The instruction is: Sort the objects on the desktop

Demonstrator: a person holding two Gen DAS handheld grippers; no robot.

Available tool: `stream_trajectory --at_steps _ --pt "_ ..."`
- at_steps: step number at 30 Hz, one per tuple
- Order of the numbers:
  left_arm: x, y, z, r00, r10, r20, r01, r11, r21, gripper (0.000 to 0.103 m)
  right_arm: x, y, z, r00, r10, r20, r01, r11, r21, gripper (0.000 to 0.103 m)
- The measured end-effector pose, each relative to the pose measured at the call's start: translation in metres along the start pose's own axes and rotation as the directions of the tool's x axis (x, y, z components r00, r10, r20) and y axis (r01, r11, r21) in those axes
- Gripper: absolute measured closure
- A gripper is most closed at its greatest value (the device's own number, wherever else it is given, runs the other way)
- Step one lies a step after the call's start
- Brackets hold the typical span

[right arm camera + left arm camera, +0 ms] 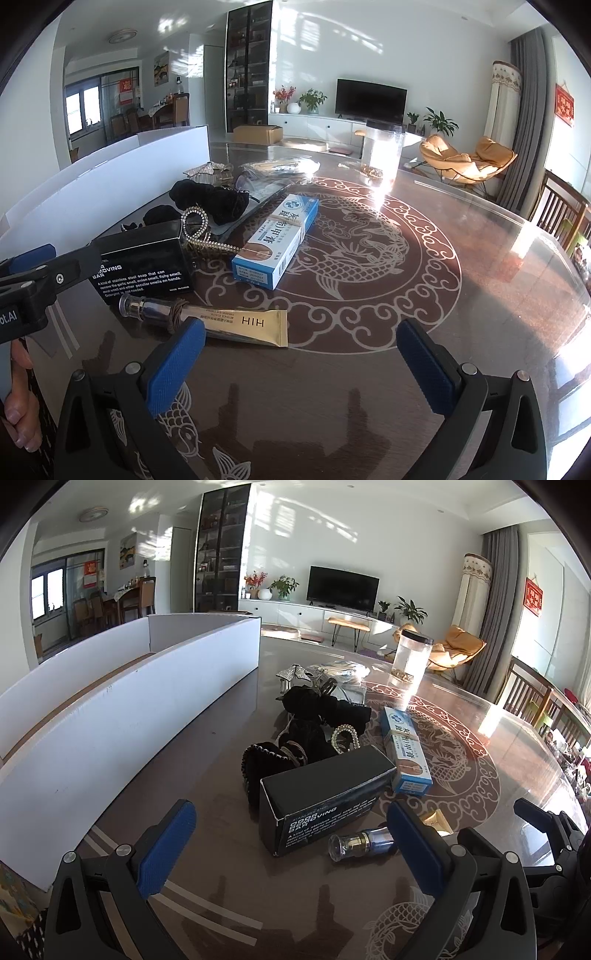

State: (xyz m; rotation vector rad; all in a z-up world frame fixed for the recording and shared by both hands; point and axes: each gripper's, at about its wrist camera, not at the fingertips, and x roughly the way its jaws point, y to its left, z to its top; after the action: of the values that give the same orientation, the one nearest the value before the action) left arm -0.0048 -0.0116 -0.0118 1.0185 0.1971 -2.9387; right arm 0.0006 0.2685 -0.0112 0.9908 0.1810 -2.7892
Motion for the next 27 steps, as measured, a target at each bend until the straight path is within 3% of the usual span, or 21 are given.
stream_trajectory --at_steps 27 --pt "0.0022 0.0015 0.0001 1.0 -0.006 -0.008 0.006 1.0 -0.007 0.0 0.0034 -0.0004 -0.0006 1.0 0.003 -0.015 -0.003 1.0 0.003 0.0"
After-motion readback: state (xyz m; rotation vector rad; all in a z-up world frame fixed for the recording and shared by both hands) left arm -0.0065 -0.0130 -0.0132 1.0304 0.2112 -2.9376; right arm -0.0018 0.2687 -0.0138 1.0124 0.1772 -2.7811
